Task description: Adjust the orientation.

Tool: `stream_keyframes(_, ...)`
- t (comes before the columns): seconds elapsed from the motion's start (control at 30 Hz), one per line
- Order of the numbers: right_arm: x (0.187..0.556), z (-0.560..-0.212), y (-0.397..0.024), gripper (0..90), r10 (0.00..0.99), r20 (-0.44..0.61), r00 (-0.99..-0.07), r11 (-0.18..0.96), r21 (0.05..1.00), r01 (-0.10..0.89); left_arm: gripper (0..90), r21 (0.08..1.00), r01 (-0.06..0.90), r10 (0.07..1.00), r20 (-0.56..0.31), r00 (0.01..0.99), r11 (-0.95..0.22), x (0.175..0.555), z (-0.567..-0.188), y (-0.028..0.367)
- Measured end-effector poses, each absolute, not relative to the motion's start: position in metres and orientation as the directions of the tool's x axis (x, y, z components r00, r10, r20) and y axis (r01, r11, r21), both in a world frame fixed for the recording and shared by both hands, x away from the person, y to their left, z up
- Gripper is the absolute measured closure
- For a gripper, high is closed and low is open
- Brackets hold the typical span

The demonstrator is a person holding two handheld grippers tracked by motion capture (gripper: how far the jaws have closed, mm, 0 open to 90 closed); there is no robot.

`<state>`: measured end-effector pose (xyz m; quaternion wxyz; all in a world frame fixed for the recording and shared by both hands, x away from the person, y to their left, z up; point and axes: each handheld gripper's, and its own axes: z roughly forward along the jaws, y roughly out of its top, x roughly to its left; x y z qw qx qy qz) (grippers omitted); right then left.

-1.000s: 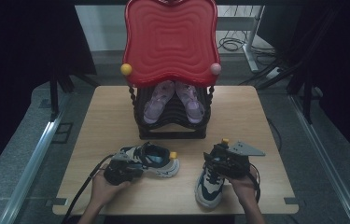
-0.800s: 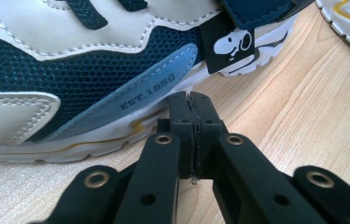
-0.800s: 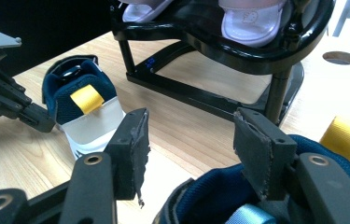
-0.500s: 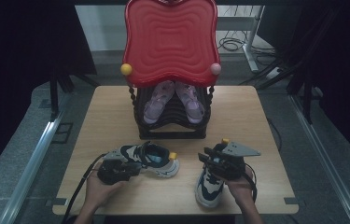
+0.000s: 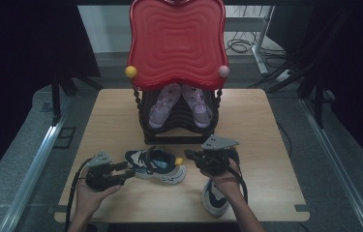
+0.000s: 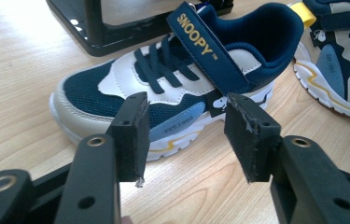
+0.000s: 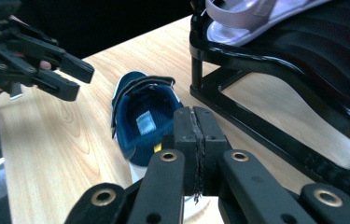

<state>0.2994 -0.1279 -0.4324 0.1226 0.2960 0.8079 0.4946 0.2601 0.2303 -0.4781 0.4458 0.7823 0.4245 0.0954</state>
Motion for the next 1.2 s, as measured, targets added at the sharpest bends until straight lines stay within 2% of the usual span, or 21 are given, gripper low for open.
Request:
stream_keyframes(0.2, 0.313, -0.43, -0.102, 89.7, 0.603, 0.078, -0.794, 0.39, 0.84, 0.378, 49.0, 0.795, 0.572, 0.758, -0.241, 0.607, -0.205, 0.259, -0.474, 0.243)
stream_keyframes(0.43, 0.328, -0.443, -0.083, 89.8, 0.618, 0.105, -0.779, 0.415, 0.799, 0.436, 49.0, 0.807, 0.566, 0.764, -0.257, 0.592, -0.168, 0.256, -0.47, 0.251)
stream_keyframes(0.87, 0.335, -0.459, -0.078, 89.8, 0.642, 0.083, -0.762, 0.462, 0.751, 0.471, 49.0, 0.808, 0.573, 0.773, -0.274, 0.572, -0.138, 0.257, -0.471, 0.255)
stream_keyframes(1.2, 0.33, -0.461, -0.077, 89.9, 0.625, 0.07, -0.778, 0.482, 0.749, 0.455, 48.9, 0.803, 0.579, 0.776, -0.274, 0.568, -0.14, 0.258, -0.472, 0.257)
